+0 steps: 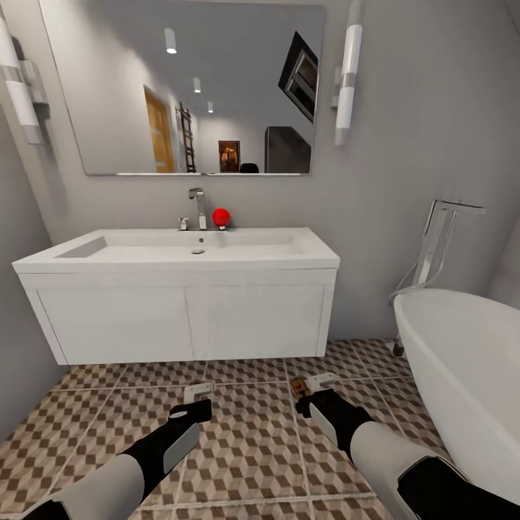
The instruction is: Take the four mousetraps from the cabinet in the bathroom and place them on the bathroom floor. Make sure all four end up on the same floor surface, and ensure that at least two of them are either under or directly next to the same bathroom sink.
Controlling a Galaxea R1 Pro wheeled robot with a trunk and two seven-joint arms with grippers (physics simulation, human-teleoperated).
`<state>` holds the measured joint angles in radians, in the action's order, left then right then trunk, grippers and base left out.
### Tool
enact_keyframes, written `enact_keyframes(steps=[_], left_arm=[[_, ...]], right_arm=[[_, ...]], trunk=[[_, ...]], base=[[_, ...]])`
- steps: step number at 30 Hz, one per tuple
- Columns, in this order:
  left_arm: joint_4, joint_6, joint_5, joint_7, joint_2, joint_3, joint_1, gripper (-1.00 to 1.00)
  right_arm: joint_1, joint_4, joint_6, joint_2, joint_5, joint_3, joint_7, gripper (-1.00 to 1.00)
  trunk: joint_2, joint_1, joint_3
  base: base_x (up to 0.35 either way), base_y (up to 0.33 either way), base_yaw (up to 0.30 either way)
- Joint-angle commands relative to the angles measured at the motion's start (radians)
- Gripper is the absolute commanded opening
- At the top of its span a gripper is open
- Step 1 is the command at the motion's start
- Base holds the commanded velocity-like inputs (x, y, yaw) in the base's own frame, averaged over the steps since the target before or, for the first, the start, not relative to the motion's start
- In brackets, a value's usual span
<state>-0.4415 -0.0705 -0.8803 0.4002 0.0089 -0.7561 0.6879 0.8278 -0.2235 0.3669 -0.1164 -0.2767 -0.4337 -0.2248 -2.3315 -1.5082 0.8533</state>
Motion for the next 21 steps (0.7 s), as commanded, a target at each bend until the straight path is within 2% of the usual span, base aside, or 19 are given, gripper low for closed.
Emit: enact_keyframes(steps=[1,5,21], left_arm=[[-0.003,-0.006,0.002,0.008,0.001,-0.006,0.001,-1.00],[-0.003,-0.007,0.000,0.008,0.000,-0.006,0.001,-1.00],[-0.003,-0.008,0.000,0.008,-0.001,-0.006,0.001,-1.00]], right_arm=[[0.001,-0.002,0.004,0.000,-0.014,-0.008,-0.006,-1.00],[0.001,-0.002,0.004,0.001,-0.014,-0.008,-0.003,-1.00],[0.001,-0.002,0.005,0.000,-0.013,-0.010,0.002,-1.00]], trunk=[[0.000,0.000,0.001],[0.000,0.000,0.001],[-0.112,-0.061,0.051]], base=[[0.000,0.000,0.000],[0.000,0.000,0.000],[0.000,0.000,0.000]])
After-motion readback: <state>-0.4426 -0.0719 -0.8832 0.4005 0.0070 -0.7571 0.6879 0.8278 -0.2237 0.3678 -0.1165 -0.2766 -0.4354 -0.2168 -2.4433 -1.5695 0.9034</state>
